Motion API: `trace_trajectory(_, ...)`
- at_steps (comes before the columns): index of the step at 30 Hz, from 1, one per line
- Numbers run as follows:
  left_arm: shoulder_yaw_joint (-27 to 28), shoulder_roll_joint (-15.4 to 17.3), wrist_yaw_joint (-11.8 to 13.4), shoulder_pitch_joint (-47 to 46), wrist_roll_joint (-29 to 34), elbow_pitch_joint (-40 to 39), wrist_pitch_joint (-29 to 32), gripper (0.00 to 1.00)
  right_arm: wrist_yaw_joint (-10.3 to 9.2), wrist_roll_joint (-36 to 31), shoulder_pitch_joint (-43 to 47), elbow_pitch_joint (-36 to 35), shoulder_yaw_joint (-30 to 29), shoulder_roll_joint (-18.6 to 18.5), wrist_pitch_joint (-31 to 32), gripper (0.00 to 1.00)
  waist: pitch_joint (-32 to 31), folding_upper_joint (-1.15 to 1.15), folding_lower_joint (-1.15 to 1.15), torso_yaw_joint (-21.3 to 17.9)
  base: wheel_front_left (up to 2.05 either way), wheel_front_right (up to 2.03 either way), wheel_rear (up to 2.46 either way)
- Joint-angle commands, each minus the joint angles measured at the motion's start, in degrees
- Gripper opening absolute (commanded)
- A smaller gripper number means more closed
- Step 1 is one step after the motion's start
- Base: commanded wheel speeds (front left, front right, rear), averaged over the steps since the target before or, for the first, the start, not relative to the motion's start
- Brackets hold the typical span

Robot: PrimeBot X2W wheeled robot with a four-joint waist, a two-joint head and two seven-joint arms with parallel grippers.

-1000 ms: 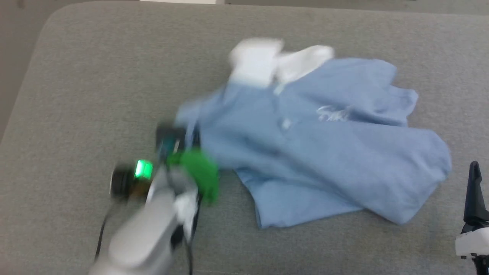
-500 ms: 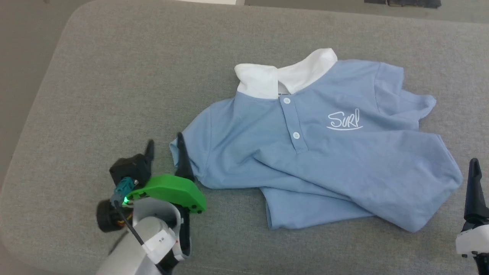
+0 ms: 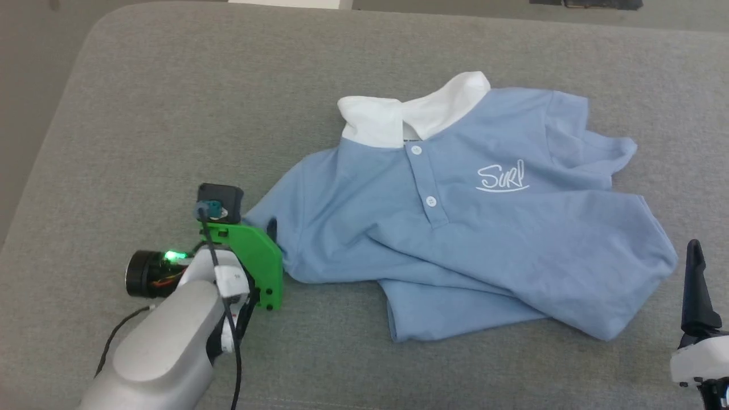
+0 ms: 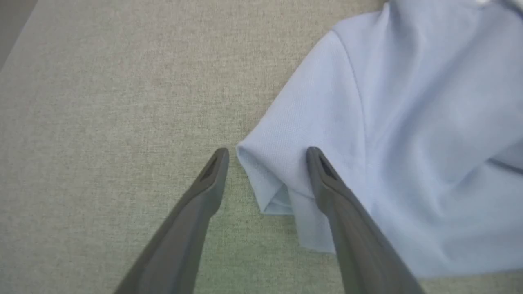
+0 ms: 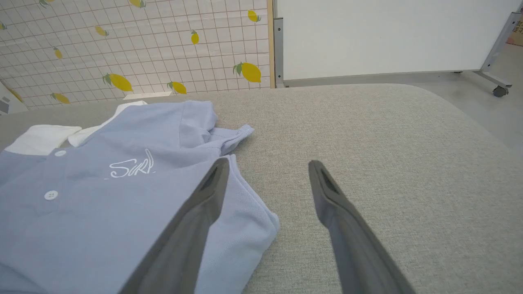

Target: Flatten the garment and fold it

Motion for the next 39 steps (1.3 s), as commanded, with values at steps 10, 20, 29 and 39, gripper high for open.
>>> trace_trajectory(10,-0.36,-1.38,-2.57,-2.06,-2.56,6.8,1.9,0.0,-0.08,0.12,0.38,-0.72,-0.1,0.02,0.3,1.0,0.72,0.0,0.0,-1.42,0.0,0.0,0.0)
trace_trajectory(20,7.8,-0.54,-0.57,3.4,-6.77,0.82,-9.5,0.0,-0.08,-0.41,0.83,-1.18,-0.19,0.02,0.74,1.0,-1.85,0.0,0.0,-0.77,0.0,0.0,0.0)
trace_trajectory(29,14.82,4.22,8.23,18.12,-9.18,-14.39,-14.9,0.0,-0.08,0.08,1.7,-1.01,-0.83,0.02,0.66,1.0,-1.88,0.0,0.0,-0.37,0.0,0.0,0.0)
trace_trajectory(39,13.73,2.52,9.5,21.16,-7.86,-21.9,-18.21,0.0,-0.08,-1.56,-4.21,-2.86,2.48,0.02,4.8,1.0,-0.34,0.0,0.0,1.51,0.0,0.0,0.0)
